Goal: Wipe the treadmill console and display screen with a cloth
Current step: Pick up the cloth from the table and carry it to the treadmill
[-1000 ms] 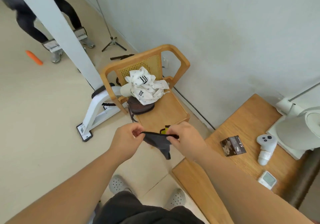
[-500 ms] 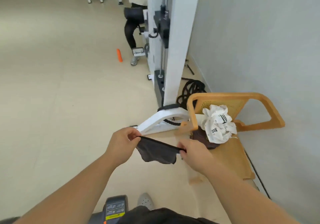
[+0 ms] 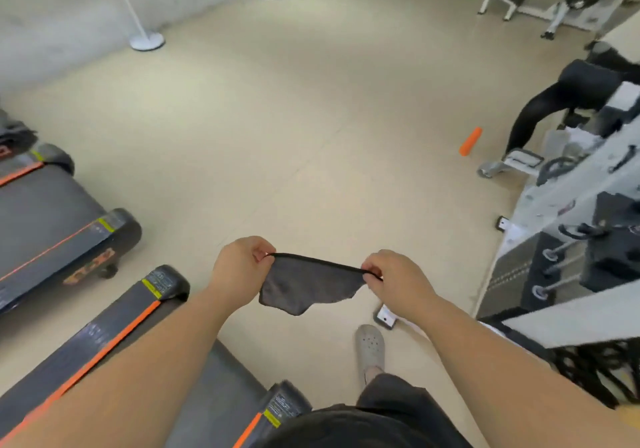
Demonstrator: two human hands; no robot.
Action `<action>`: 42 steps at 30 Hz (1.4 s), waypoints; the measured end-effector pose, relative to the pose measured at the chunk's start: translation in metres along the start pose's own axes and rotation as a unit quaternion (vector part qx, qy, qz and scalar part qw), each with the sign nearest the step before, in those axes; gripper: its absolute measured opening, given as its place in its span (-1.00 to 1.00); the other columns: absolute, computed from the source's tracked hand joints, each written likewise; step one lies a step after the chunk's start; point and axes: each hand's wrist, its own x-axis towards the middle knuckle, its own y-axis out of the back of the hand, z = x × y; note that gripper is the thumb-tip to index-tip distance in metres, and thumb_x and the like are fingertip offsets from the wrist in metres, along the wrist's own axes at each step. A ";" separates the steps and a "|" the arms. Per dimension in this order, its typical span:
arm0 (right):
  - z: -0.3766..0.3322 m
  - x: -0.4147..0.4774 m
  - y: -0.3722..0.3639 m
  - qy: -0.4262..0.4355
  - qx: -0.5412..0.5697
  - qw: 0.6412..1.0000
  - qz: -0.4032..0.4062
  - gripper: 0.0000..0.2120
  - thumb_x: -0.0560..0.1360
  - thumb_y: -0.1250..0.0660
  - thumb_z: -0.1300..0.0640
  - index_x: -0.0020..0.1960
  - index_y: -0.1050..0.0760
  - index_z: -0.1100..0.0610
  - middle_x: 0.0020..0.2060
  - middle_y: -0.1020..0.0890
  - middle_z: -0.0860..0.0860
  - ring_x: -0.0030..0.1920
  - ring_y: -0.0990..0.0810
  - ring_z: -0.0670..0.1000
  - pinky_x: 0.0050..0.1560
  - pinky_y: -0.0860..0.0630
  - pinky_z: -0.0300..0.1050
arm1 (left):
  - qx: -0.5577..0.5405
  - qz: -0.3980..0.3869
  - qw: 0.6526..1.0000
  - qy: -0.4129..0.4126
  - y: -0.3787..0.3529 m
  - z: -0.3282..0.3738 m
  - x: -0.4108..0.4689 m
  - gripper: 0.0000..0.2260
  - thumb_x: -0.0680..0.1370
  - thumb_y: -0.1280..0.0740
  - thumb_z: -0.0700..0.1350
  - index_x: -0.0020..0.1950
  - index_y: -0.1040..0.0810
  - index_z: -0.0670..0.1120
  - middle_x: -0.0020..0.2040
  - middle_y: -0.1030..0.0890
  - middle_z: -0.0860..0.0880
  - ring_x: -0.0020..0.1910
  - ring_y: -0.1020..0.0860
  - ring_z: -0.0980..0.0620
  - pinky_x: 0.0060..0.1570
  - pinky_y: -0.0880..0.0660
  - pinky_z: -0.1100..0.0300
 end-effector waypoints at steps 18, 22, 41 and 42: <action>-0.221 0.344 0.015 0.391 -0.074 0.890 -0.223 -0.85 0.58 -0.34 0.12 -0.08 -0.57 -0.12 -0.12 -0.56 -0.13 -0.12 -0.55 -0.08 -0.10 -0.51 -0.08 | -0.146 0.358 0.843 0.374 0.091 -0.062 0.065 -0.78 0.52 -0.41 -0.22 -0.16 -0.58 0.12 -0.21 -0.61 0.17 -0.18 -0.56 0.22 -0.24 -0.35 0.49; -0.308 0.345 -0.022 0.479 -0.096 0.837 -0.247 -0.94 0.56 -0.39 0.11 -0.05 -0.61 -0.04 -0.13 -0.56 -0.11 -0.09 -0.55 -0.02 -0.08 -0.46 -0.08 | -0.179 0.454 0.771 0.409 0.109 -0.088 0.022 -0.74 0.51 -0.40 -0.23 -0.19 -0.58 0.16 -0.21 -0.64 0.14 -0.19 -0.58 0.17 -0.21 -0.40 0.37; -0.639 0.176 -0.219 0.679 -0.102 0.643 -0.340 -0.90 0.58 -0.37 0.13 -0.10 -0.56 -0.03 -0.20 -0.63 -0.11 -0.12 -0.57 -0.01 -0.06 -0.53 0.07 | -0.235 0.620 0.547 0.511 0.228 -0.262 -0.205 -0.87 0.53 -0.41 -0.18 -0.07 -0.68 0.05 -0.13 -0.68 0.09 -0.09 -0.61 0.11 -0.17 -0.43 0.33; -0.655 0.168 -0.232 0.687 -0.104 0.632 -0.344 -0.91 0.58 -0.37 0.13 -0.10 -0.57 -0.02 -0.19 -0.64 -0.11 -0.12 -0.58 -0.02 -0.05 -0.54 0.07 | -0.231 0.630 0.534 0.514 0.233 -0.272 -0.216 -0.87 0.53 -0.41 -0.18 -0.08 -0.68 0.06 -0.14 -0.68 0.08 -0.09 -0.61 0.11 -0.17 -0.42 0.33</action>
